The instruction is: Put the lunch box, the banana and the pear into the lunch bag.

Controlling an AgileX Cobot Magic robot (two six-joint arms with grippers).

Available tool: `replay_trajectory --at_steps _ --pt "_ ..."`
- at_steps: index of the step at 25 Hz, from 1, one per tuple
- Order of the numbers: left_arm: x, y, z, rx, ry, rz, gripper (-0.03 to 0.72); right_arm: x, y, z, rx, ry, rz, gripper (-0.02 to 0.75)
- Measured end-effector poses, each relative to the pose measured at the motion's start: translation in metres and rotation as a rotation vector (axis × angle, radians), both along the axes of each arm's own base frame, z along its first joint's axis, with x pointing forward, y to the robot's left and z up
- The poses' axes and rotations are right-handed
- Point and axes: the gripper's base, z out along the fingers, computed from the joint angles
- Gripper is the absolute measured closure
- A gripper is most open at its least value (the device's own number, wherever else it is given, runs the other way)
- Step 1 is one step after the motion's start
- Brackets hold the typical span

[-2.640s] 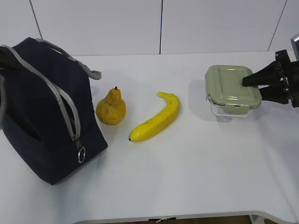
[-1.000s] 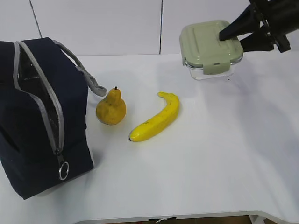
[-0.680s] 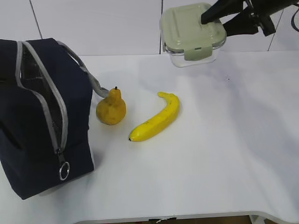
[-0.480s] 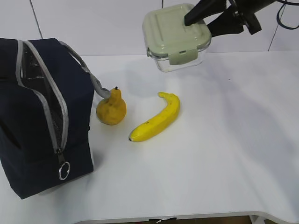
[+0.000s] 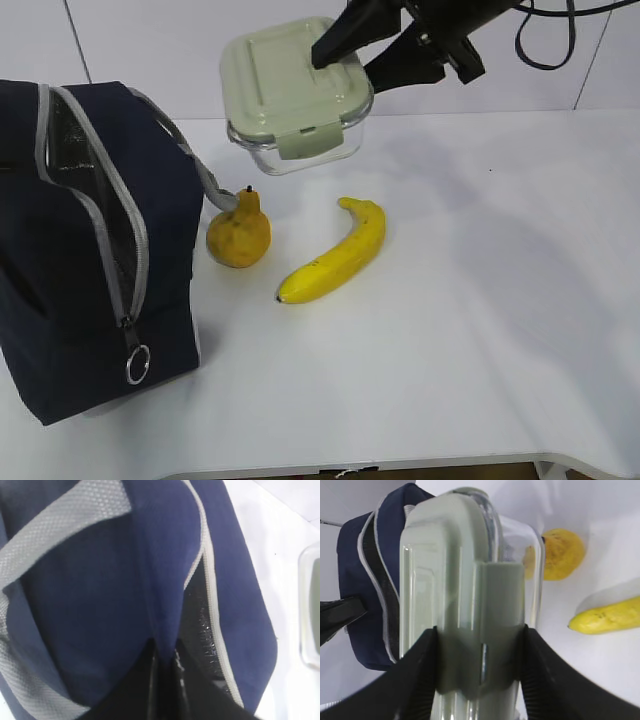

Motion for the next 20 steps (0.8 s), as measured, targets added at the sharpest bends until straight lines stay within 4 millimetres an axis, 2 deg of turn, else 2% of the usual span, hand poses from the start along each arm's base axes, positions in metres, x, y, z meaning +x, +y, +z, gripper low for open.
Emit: replay_trajectory --at_steps 11,20 --pt "0.001 -0.002 0.002 -0.051 -0.006 0.016 0.697 -0.008 0.042 0.030 0.052 -0.131 0.030 0.372" --pt "0.001 -0.003 0.003 -0.067 -0.006 0.018 0.697 -0.015 0.088 0.013 -0.028 -0.136 0.094 0.372"
